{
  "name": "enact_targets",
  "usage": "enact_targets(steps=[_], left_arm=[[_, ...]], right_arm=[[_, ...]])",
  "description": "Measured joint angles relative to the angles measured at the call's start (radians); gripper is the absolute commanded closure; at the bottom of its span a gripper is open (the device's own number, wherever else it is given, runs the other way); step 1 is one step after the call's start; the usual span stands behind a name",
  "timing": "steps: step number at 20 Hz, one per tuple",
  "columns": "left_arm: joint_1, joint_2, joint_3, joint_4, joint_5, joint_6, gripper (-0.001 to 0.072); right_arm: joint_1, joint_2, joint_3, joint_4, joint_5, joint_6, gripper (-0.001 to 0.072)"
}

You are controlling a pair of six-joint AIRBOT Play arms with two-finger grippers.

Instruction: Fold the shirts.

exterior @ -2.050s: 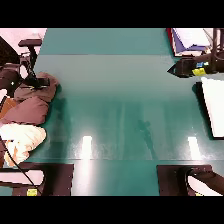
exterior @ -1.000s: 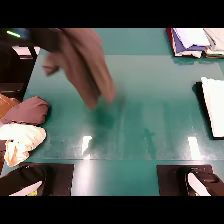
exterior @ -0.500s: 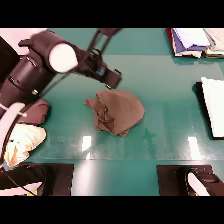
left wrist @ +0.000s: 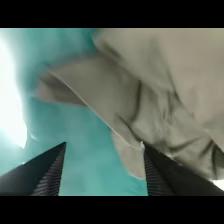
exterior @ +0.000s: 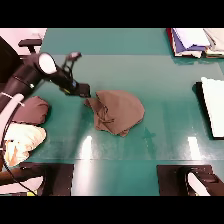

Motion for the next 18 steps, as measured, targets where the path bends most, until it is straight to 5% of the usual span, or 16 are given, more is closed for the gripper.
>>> enact_targets(steps=[10, 12, 13, 18], left_arm=[[-0.021, -0.012, -0.320, -0.336, 0.296, 0.098, 0.0182], [-0.039, -0.013, -0.328, -0.350, 0.333, 0.107, 0.0626], [-0.041, -0.013, -0.328, -0.353, 0.350, 0.109, 0.0674], [0.009, 0.021, -0.254, -0.336, 0.335, 0.116, 0.0681]], right_arm=[[0.000, 0.000, 0.000, 0.000, 0.002, 0.000, 0.0697], [0.000, 0.000, 0.000, 0.000, 0.004, 0.000, 0.0697], [0.000, 0.000, 0.000, 0.000, 0.009, 0.000, 0.0697], [0.000, 0.000, -0.009, 0.000, 0.068, 0.000, 0.0697]])
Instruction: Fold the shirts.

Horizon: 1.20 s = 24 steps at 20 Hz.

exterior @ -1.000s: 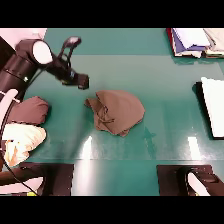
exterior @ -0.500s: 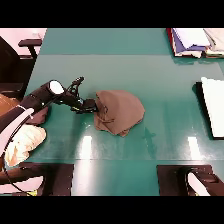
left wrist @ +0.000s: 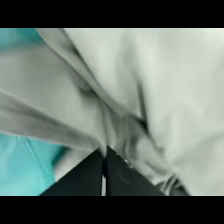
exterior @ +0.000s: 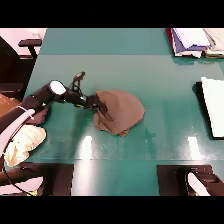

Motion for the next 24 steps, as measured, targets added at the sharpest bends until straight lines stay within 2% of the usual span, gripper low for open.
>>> enact_targets(steps=[4, 5, 6, 7, 8, 11, 14, 17, 21, 22, 24], left_arm=[[0.094, 0.072, 0.117, 0.073, -0.045, 0.001, 0.0681], [0.108, 0.084, 0.136, 0.096, -0.053, 0.002, 0.0681], [0.118, 0.094, 0.150, 0.121, -0.062, 0.002, 0.0681], [0.126, 0.102, 0.160, 0.142, -0.073, 0.003, 0.0681], [0.132, 0.106, 0.167, 0.164, -0.081, 0.002, 0.0681], [0.141, 0.114, 0.178, 0.218, -0.101, 0.003, 0.0681], [0.145, 0.117, 0.182, 0.291, -0.126, 0.003, 0.0681], [0.146, 0.119, 0.183, 0.360, -0.158, 0.003, 0.0681], [0.148, 0.119, 0.183, 0.416, -0.185, 0.002, 0.0681], [0.148, 0.119, 0.183, 0.424, -0.188, 0.002, 0.0681], [0.148, 0.119, 0.183, 0.436, -0.192, 0.003, 0.0681]], right_arm=[[0.000, 0.000, -0.124, 0.005, 0.079, 0.007, 0.0695], [0.000, 0.000, -0.187, 0.017, 0.095, 0.013, 0.0653], [0.000, -0.002, -0.254, 0.039, 0.102, 0.019, 0.0456], [0.001, -0.009, -0.333, 0.071, 0.102, 0.019, 0.0333], [0.006, -0.022, -0.406, 0.102, 0.100, 0.019, 0.0324], [0.074, -0.102, -0.607, 0.214, 0.051, -0.003, 0.0324], [0.217, -0.232, -0.713, 0.312, -0.045, -0.031, 0.0324], [0.380, -0.384, -0.711, 0.372, -0.134, -0.046, 0.0325], [0.563, -0.578, -0.603, 0.406, -0.209, -0.053, 0.0333], [0.595, -0.621, -0.569, 0.409, -0.218, -0.053, 0.0352], [0.639, -0.690, -0.508, 0.425, -0.226, -0.054, 0.0493]])
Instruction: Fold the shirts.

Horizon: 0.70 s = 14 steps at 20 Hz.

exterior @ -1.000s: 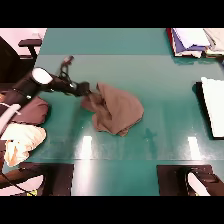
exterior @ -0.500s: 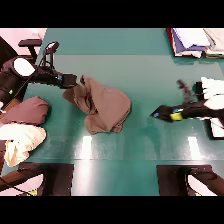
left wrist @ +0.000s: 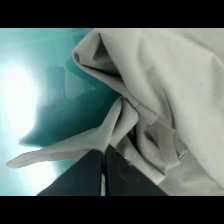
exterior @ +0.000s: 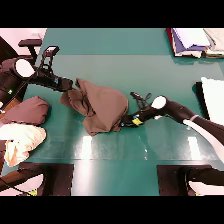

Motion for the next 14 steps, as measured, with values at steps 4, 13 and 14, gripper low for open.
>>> enact_targets(steps=[4, 13, 14], left_arm=[[0.000, 0.000, 0.000, 0.028, -0.004, 0.000, 0.0681], [0.000, 0.056, 0.005, 0.208, 0.035, -0.068, 0.0681], [0.000, 0.076, 0.006, 0.215, 0.054, -0.079, 0.0681]], right_arm=[[0.031, -0.082, 0.097, -0.032, -0.006, -0.001, 0.0697], [-0.214, 0.119, 0.175, -0.458, 0.094, 0.137, 0.0698], [-0.261, 0.168, 0.177, -0.497, 0.107, 0.144, 0.0698]])
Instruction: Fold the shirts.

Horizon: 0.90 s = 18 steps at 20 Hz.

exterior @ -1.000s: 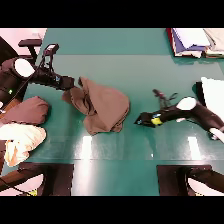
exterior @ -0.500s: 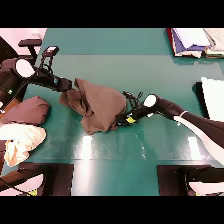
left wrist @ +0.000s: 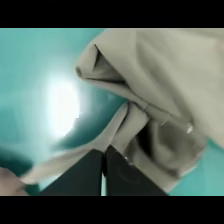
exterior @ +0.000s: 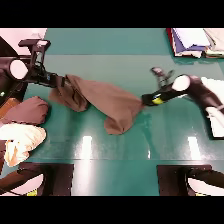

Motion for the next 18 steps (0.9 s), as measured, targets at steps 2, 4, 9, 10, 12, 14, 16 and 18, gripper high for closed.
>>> enact_targets(steps=[2, 4, 9, 10, 12, 14, 16, 18], left_arm=[[0.000, 0.049, 0.003, 0.011, 0.043, -0.015, 0.0681], [-0.001, 0.108, 0.019, 0.014, 0.080, -0.024, 0.0681], [-0.001, 0.262, 0.134, 0.019, 0.128, -0.033, 0.0681], [-0.001, 0.286, 0.169, 0.014, 0.129, -0.033, 0.0681], [-0.002, 0.328, 0.257, -0.006, 0.129, -0.034, 0.0681], [-0.002, 0.358, 0.358, -0.045, 0.126, -0.035, 0.0682], [-0.001, 0.375, 0.464, -0.084, 0.122, -0.035, 0.0682], [-0.001, 0.385, 0.571, -0.119, 0.111, -0.034, 0.0682]], right_arm=[[-0.089, 0.099, 0.002, -0.061, 0.014, 0.011, 0.0698], [-0.166, 0.201, 0.003, -0.096, 0.024, 0.013, 0.0698], [-0.314, 0.436, 0.050, -0.135, 0.035, -0.012, 0.0699], [-0.335, 0.474, 0.080, -0.139, 0.037, -0.019, 0.0698], [-0.365, 0.530, 0.158, -0.137, 0.049, -0.033, 0.0698], [-0.385, 0.566, 0.257, -0.143, 0.072, -0.042, 0.0698], [-0.394, 0.579, 0.370, -0.143, 0.112, -0.054, 0.0698], [-0.399, 0.574, 0.487, -0.145, 0.161, -0.062, 0.0698]])
